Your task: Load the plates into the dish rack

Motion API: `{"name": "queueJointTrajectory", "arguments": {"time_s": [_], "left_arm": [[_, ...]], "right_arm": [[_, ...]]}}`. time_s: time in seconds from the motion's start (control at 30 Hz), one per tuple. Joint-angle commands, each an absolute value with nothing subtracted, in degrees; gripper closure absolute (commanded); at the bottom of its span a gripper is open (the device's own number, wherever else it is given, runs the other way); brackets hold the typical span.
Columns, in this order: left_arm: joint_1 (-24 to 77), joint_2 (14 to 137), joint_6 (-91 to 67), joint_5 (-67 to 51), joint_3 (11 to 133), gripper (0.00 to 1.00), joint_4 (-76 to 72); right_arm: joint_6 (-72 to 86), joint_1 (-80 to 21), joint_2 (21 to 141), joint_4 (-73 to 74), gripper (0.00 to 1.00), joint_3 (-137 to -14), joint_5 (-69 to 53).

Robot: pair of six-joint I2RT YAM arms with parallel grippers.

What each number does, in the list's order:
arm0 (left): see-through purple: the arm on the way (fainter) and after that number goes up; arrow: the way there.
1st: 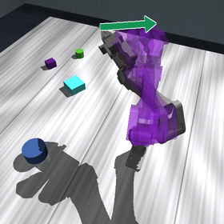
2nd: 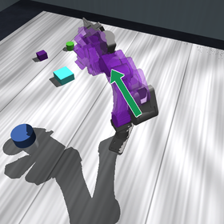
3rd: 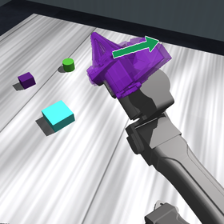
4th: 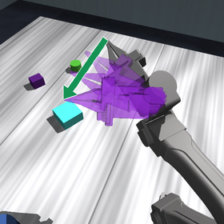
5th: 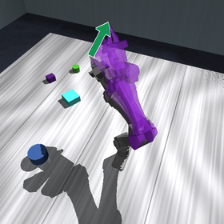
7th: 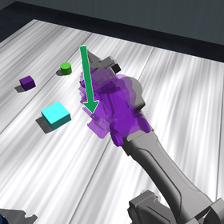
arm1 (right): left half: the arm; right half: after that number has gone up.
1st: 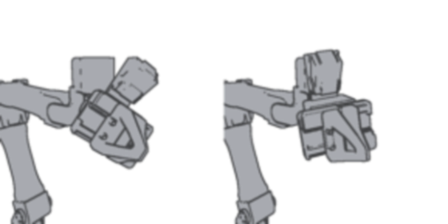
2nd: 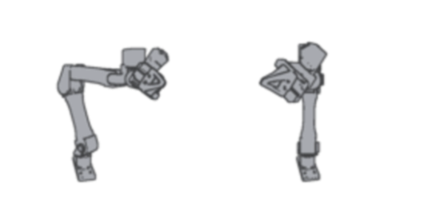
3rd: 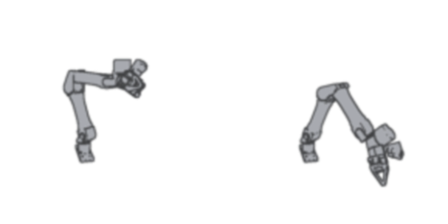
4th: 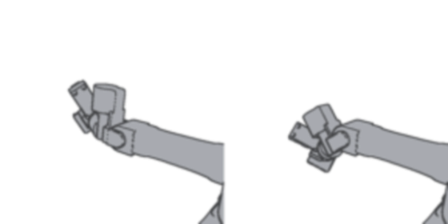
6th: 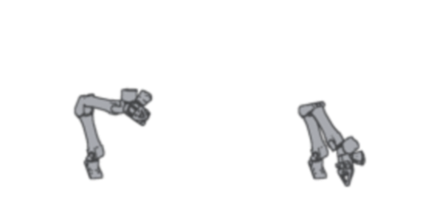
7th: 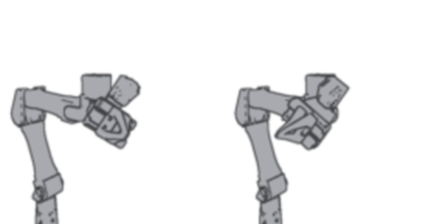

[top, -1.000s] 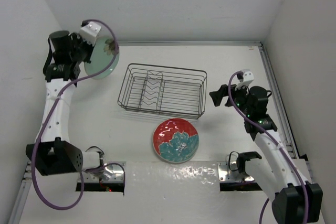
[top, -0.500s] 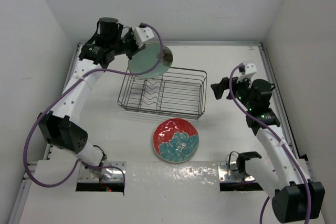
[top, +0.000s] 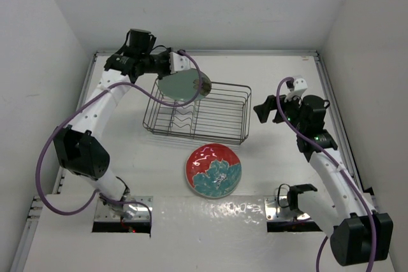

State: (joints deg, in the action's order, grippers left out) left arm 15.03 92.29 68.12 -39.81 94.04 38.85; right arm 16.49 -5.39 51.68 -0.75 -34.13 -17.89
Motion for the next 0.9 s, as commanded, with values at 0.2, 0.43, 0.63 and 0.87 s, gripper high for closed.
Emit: {"name": "queueJointTrajectory", "arguments": {"time_s": [0.2, 0.43, 0.63, 0.87], "left_arm": [[15.0, 93.4, 80.5, -43.9, 95.1, 1.0, 32.5], [15.0, 93.3, 80.1, -43.2, 92.2, 1.0, 31.8], [15.1, 93.6, 79.8, -42.4, 84.8, 1.0, 27.0], [15.1, 94.9, 76.9, -41.1, 81.5, 1.0, 23.0]], "right_arm": [[16.6, -5.7, 49.9, -0.6, 0.05, -35.1, -18.0], [15.9, -5.7, 48.7, 1.1, 0.04, -34.6, -17.1], [15.9, -5.6, 47.9, 1.7, 0.04, -34.5, -17.6], [16.4, -5.7, 49.7, 5.1, 0.04, -36.2, -17.7]]}}
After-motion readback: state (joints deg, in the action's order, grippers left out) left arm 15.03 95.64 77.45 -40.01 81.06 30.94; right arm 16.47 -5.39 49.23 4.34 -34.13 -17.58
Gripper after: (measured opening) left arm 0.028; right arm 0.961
